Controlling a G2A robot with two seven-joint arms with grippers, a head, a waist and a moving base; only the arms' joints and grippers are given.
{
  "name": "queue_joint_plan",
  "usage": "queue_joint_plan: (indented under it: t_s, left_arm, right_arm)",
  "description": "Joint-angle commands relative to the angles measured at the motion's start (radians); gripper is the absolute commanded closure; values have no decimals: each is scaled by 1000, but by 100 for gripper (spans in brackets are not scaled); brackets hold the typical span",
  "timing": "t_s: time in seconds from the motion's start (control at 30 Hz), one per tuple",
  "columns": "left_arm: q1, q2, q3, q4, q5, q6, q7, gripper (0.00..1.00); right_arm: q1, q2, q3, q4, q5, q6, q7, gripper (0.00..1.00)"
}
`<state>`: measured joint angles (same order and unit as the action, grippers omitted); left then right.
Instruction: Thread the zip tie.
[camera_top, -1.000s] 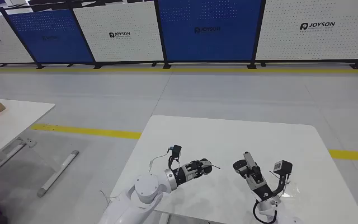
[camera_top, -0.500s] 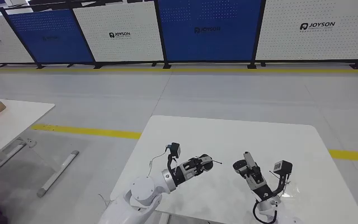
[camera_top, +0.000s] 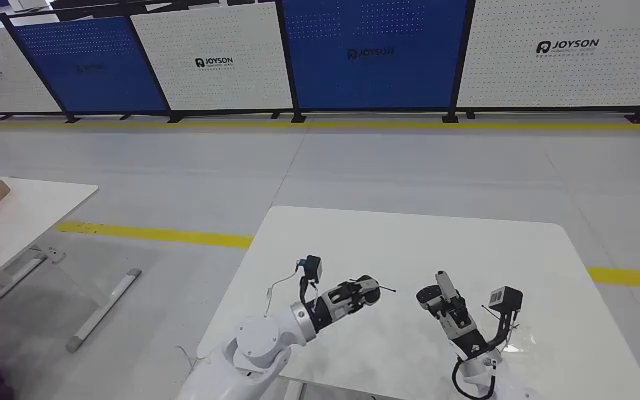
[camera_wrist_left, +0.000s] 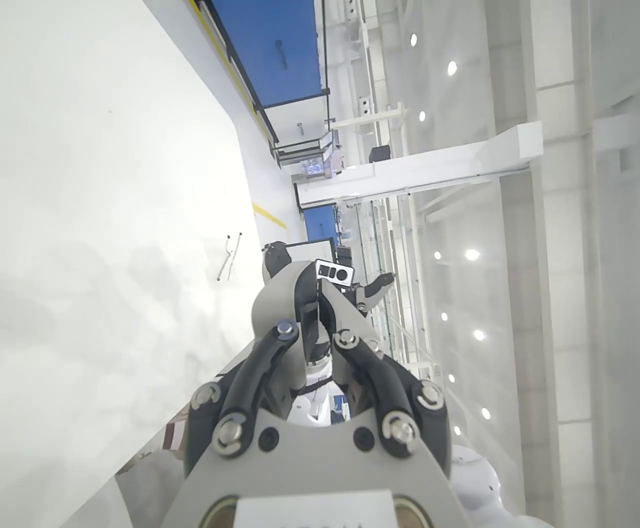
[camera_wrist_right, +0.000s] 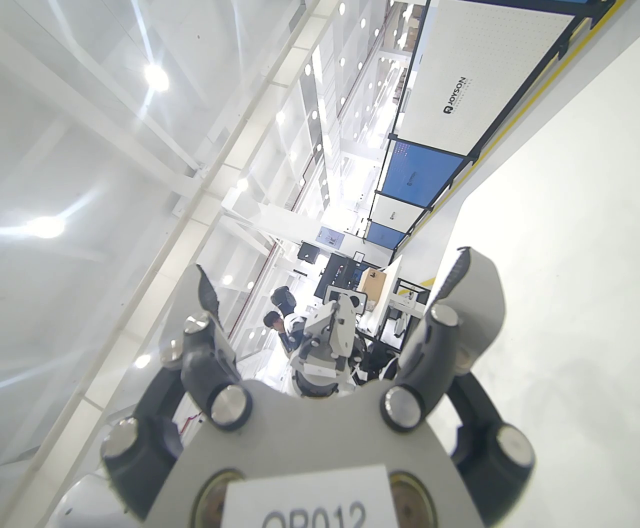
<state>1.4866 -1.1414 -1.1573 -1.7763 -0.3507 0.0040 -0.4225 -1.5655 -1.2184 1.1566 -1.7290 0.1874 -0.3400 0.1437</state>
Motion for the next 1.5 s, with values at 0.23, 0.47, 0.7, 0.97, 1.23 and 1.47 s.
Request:
queue_joint_plan:
  t_s: [0.23,0.47,0.7,0.97,1.23,1.47]
  left_arm:
    - [-15,-1,19,43,22,25,-2,100]
    - [-15,-1,19,43,22,25,-2,100]
    - [-15,-3,21,40,13,18,11,100]
    - [-52,-14,61,63,-46,33,15,100]
    - [-52,-14,61,63,-46,33,15,100]
    - [-52,-14,61,63,-46,33,15,100]
  right_arm:
    - [0,0,0,0,0,0,0,0]
    - [0,0,0,0,0,0,0,0]
    - [0,0,0,0,0,0,0,0]
    - [0,0,0,0,0,0,0,0]
    - [-14,9,66,-20,-10,21,24,0]
    - [-54,31,178,-44,41,61,193,0]
